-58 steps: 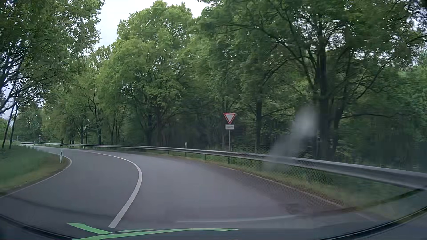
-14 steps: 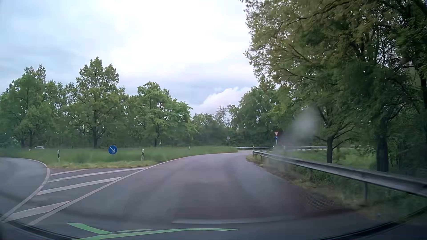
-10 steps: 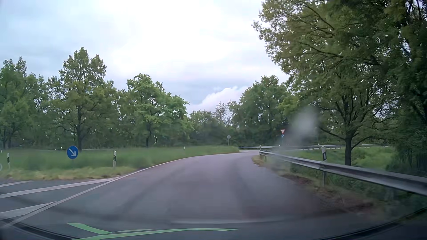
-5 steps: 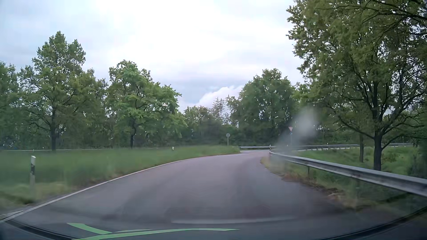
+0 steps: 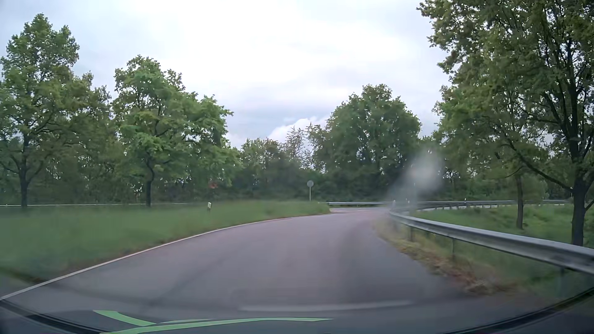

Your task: Follow the waypoints while adhering to traffic rules and regulations

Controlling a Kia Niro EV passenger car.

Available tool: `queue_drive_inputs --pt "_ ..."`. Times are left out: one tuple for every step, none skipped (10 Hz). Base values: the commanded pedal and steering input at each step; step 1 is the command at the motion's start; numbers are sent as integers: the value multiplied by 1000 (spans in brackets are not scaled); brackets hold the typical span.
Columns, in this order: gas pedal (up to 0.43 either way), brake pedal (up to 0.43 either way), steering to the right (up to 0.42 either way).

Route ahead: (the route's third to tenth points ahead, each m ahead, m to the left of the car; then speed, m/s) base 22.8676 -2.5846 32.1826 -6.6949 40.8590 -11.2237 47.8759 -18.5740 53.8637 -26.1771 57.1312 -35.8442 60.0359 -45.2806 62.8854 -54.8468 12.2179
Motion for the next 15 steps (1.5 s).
queue_drive_inputs --pt "0 37 26" --pt "0 61 30" --pt "0 67 36" --pt "0 73 41" --pt "0 79 46" --pt "0 79 48" --pt "0 85 50" --pt "0 85 51" --pt "0 91 53" --pt "0 98 55" --pt "0 104 59" --pt "0 110 64" --pt "0 122 69" --pt "0 128 75" --pt "0 140 78"
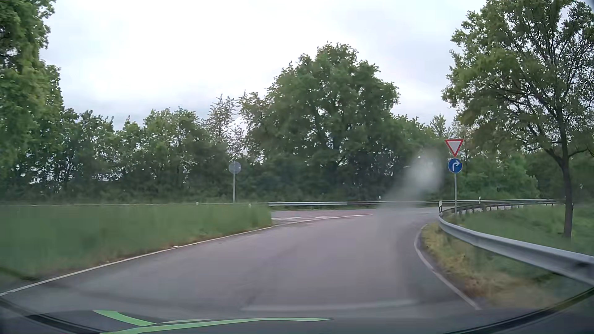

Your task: Follow the waypoints while adhering to traffic rules and regulations

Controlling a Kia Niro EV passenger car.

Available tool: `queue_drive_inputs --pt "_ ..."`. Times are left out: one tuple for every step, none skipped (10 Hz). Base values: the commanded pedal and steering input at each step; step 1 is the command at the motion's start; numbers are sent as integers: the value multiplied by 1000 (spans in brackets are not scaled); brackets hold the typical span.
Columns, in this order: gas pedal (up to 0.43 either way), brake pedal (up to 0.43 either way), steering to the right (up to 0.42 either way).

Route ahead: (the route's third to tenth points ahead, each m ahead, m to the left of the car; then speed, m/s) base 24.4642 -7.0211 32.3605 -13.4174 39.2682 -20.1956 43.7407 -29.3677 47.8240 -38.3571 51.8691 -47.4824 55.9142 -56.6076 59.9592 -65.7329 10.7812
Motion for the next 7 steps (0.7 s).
queue_drive_inputs --pt "0 152 81" --pt "0 159 83" --pt "0 171 85" --pt "0 177 87" --pt "0 183 89" --pt "0 189 92" --pt "0 201 97"
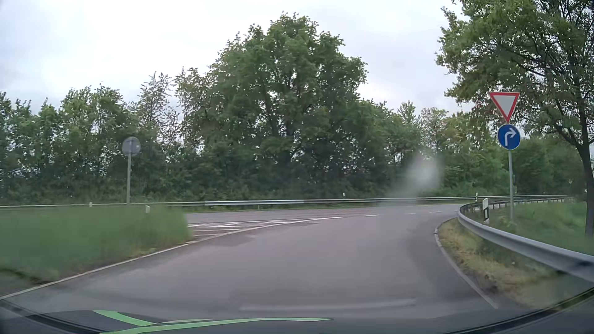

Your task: Follow the waypoints while adhering to traffic rules and regulations

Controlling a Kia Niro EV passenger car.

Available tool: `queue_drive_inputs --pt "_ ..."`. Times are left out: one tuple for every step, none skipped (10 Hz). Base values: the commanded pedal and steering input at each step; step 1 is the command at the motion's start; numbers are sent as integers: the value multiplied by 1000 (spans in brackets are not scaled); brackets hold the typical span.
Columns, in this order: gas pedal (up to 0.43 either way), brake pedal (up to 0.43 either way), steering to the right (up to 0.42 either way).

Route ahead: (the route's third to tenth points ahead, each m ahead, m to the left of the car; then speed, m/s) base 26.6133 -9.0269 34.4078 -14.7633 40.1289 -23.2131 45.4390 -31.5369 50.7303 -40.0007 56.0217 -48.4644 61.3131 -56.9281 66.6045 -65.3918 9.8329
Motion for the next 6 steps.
queue_drive_inputs --pt "0 213 99" --pt "0 226 100" --pt "0 238 100" --pt "0 250 101" --pt "0 256 101" --pt "0 268 100"
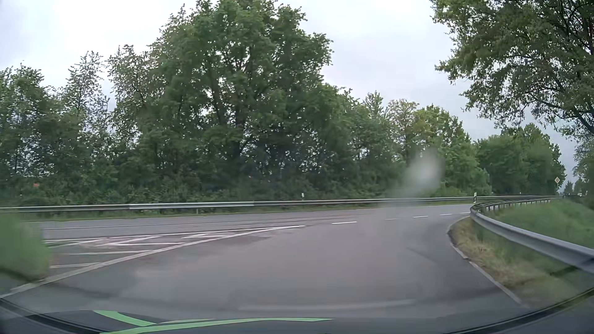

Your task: Follow the waypoints while adhering to traffic rules and regulations

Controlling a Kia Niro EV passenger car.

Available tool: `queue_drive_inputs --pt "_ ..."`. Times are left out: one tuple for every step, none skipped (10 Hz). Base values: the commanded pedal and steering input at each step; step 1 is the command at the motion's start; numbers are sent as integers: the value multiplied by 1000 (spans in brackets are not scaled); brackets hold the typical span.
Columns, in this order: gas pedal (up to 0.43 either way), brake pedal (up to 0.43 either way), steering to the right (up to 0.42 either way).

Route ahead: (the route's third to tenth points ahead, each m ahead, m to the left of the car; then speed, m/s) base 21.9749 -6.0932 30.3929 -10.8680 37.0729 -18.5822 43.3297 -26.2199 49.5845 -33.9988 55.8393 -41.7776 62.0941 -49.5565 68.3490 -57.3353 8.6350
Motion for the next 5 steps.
queue_drive_inputs --pt "0 274 101" --pt "0 280 101" --pt "0 280 102" --pt "0 287 102" --pt "0 287 103"
